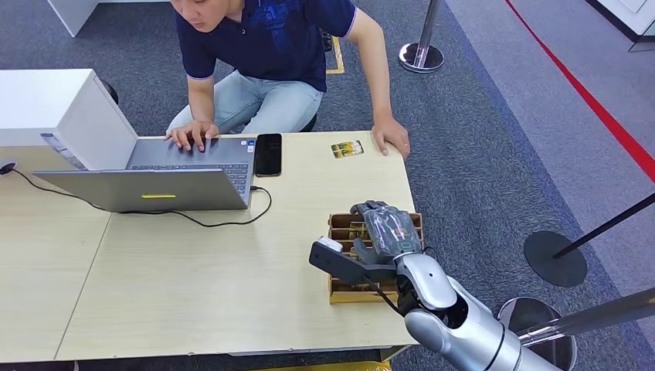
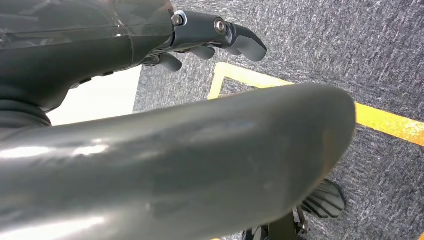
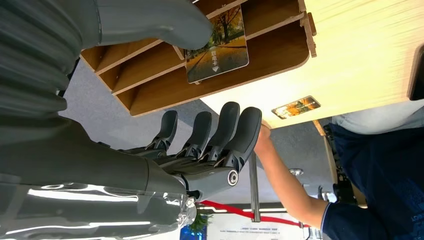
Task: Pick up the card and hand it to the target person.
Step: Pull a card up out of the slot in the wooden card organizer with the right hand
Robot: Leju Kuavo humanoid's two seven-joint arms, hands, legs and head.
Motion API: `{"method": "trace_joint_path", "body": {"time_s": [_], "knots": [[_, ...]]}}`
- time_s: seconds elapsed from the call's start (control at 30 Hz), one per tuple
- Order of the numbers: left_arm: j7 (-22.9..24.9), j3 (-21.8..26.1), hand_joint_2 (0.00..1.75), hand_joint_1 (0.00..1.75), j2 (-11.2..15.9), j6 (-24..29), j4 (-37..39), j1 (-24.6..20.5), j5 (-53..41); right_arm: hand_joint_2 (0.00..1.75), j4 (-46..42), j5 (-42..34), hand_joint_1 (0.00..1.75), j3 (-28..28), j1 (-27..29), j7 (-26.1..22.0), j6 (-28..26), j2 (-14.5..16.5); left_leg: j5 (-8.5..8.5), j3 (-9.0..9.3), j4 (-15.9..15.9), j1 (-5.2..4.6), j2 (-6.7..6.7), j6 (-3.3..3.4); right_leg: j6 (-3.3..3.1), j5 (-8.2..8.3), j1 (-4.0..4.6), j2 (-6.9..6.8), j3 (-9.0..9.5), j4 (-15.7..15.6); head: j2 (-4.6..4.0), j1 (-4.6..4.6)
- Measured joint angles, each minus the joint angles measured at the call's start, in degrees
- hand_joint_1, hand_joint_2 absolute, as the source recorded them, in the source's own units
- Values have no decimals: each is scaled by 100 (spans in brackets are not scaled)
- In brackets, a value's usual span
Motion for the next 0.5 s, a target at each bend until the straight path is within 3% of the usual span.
{"method": "trace_joint_path", "body": {"time_s": [0.5], "knots": [[-11, 7, 0, 0, -20, 10, -5, -1, 8, 175, 122, -118, 72, 24, -17, 0, 28, 29, 3, 5, -6, 2, 3, -1, -3, 5, 2, 6, 4, -8, 0, 0]]}}
